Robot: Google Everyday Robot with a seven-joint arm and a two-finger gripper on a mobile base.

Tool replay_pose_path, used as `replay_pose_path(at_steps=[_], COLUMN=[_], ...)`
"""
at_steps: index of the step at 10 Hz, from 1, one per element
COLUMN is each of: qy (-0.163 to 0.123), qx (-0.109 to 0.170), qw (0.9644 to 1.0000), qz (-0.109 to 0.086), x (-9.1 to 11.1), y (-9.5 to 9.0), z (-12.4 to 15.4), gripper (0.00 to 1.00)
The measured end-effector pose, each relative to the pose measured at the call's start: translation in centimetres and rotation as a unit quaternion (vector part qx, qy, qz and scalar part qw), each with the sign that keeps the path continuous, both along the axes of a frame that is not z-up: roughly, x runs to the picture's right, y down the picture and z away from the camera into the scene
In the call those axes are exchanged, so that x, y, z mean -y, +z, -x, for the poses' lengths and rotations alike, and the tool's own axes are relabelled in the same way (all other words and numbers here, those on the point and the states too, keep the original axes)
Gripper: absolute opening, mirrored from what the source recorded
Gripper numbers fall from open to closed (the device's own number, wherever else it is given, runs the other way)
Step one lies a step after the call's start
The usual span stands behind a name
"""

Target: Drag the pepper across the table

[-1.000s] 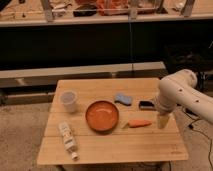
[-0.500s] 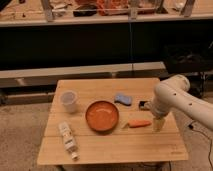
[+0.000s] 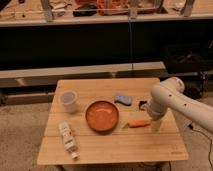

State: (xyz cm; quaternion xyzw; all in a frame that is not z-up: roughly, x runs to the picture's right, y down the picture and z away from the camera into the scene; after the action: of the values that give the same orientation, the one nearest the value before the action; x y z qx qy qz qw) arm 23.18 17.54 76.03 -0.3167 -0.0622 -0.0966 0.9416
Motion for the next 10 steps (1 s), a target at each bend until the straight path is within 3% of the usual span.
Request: replay_pose_path(at_steps=[10], qy=[-0.004], qx=[0.002], qw=[0.9998], qz=[0.020], x=[-3.0], y=[4.6], z=[1.8], gripper=[0.80])
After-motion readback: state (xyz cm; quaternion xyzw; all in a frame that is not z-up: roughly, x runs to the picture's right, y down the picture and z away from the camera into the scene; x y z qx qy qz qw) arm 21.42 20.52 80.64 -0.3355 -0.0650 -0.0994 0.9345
